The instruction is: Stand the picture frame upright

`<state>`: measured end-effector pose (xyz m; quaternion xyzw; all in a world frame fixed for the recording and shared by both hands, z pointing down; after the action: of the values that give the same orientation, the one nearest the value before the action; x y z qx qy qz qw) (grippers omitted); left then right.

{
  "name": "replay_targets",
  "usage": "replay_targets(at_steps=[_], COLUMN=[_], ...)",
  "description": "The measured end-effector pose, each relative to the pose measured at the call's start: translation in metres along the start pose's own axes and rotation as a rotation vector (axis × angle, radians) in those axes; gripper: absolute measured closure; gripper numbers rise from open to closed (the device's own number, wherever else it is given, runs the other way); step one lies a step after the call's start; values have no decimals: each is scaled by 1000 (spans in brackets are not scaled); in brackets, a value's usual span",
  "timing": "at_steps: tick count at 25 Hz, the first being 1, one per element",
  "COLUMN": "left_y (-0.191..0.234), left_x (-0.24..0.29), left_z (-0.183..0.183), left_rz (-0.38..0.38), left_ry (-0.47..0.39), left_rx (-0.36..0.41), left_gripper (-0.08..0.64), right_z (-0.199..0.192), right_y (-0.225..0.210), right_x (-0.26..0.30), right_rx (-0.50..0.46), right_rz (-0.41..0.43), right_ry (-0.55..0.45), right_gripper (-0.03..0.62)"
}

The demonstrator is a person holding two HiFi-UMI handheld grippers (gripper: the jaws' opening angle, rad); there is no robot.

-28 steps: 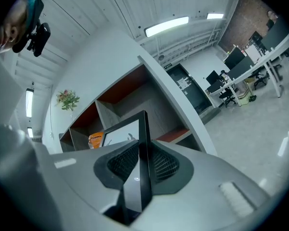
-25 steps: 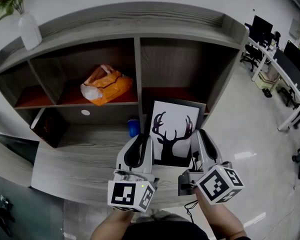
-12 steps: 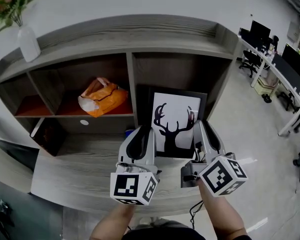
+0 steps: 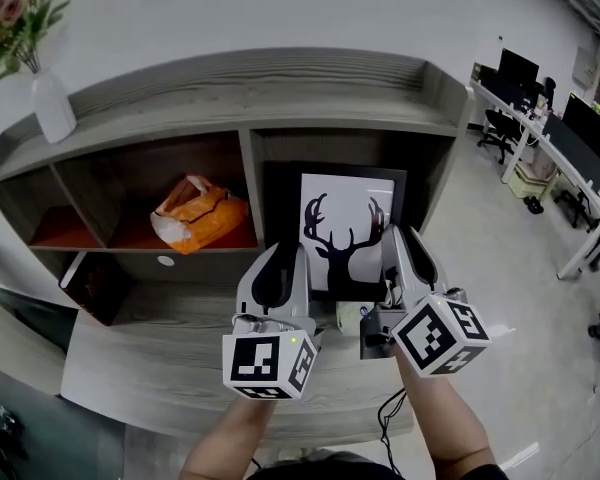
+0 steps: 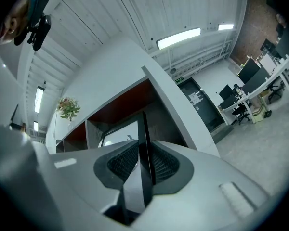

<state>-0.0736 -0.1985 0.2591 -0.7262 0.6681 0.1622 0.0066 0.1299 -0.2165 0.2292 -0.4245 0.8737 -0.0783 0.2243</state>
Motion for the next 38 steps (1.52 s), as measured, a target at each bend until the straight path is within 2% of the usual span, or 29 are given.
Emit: replay_targets(at_steps=[10,19,27,38], left_y=[-6,-15,-12,-16], left_x=[21,34,49,58], left_z=[3,11,5,-7], left_rz=[40,83,114,178], left_ry=[-28,-68,-39,-24], left_rx=[61,161,159,201], left_gripper=[497,499,500,502], right_z=[7,12,11,-1], right_y=[-12,-21,-26,-33], right_x=[21,37,52,62], right_rx=[-51,-66,-132,-204], right_rz=[17,10,14,-32], right_ry=[-14,-36,-23,-5], right_gripper=[525,522,522,515])
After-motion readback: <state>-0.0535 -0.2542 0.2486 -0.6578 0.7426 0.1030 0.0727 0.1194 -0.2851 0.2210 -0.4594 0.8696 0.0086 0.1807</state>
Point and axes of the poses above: the fingertips, and each gripper's own axes: x forward along the fingers, y to its left, z out of its top, the point moved 9 cm from there along -x, backward along the fingers, and after that the axes turned 14 degrees about z, right-handed, at the moved point
